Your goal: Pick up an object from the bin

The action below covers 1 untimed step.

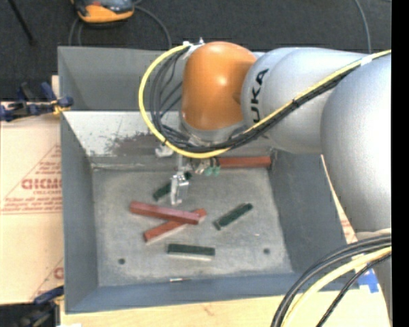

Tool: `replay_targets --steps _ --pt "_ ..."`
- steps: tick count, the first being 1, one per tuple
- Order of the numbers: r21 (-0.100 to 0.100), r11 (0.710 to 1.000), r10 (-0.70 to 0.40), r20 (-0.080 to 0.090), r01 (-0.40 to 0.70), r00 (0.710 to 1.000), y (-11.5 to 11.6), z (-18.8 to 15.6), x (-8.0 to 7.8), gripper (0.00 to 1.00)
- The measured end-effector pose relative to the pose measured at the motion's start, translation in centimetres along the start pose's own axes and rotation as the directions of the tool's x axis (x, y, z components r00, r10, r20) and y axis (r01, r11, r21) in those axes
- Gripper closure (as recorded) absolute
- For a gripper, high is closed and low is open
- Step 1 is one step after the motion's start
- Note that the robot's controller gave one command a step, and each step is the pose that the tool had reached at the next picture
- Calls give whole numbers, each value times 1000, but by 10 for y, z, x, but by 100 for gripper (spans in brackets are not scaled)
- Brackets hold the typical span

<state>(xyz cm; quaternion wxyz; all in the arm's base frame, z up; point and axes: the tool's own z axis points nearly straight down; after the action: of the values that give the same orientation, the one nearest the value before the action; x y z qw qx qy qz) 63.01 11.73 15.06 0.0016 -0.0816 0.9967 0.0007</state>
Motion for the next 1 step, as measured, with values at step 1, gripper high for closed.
replay_targets --steps 1 --pt "2 986 -167 1 167 986 -15 -6 -7 0"
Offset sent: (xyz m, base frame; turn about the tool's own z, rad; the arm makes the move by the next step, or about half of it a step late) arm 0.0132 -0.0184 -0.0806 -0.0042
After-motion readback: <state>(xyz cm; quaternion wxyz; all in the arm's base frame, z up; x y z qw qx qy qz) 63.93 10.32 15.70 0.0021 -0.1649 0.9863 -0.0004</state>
